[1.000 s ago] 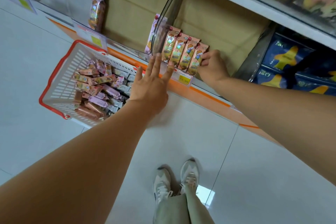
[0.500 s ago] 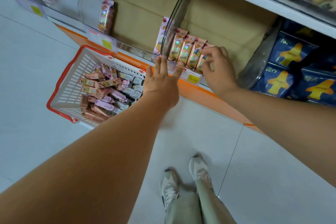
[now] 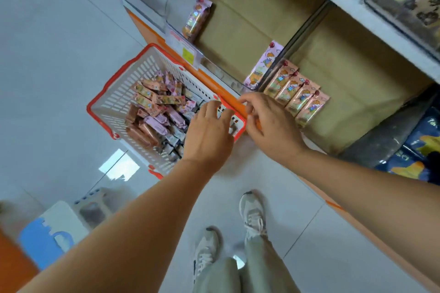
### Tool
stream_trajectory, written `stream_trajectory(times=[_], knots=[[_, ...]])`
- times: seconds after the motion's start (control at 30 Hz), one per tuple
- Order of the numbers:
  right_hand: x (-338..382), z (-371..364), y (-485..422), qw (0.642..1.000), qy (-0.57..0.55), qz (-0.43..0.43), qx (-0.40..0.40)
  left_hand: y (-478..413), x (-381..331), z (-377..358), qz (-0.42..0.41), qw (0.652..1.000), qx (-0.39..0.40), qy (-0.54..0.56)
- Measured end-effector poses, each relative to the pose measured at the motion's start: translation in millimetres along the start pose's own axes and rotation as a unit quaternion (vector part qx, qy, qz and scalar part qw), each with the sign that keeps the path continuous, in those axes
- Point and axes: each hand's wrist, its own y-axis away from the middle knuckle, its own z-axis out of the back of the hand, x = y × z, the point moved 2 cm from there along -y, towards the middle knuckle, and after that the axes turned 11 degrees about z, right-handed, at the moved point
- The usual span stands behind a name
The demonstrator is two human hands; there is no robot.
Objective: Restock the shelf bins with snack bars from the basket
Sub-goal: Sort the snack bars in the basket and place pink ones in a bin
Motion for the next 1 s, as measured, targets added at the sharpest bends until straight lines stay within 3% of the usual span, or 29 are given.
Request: stream_trajectory(times=[0.1, 0.17, 0.27, 0.33, 0.53, 0.73, 1.0], knots=[[6, -19, -14, 0.998, -0.013, -0.011, 0.068, -1, 36, -6, 0.122, 0.990, 0.068, -0.012], [7, -41, -23, 0.982, -0.036, -0.064, 0.173, 4, 60, -10, 0.172, 0.980, 0.098, -0.008], [4, -78, -35, 0.919, -0.085, -0.168, 0.347, 13, 97, -20, 0.192, 0.974, 0.114, -0.036], [3, -104, -43, 0.883, -0.138, -0.228, 0.386, 16, 121, -27, 0.199, 0.971, 0.116, -0.060], [9, -166, -78, 0.828, -0.271, -0.373, 0.319, 8, 196, -44, 0.239, 0.962, 0.125, -0.040], [17, -218, -116, 0.829, -0.232, -0.371, 0.348, -20, 254, -58, 0.240, 0.950, 0.197, -0.028], [9, -271, -160, 0.825, -0.230, -0.420, 0.300, -64, 305, -59, 0.236, 0.956, 0.174, -0.023]])
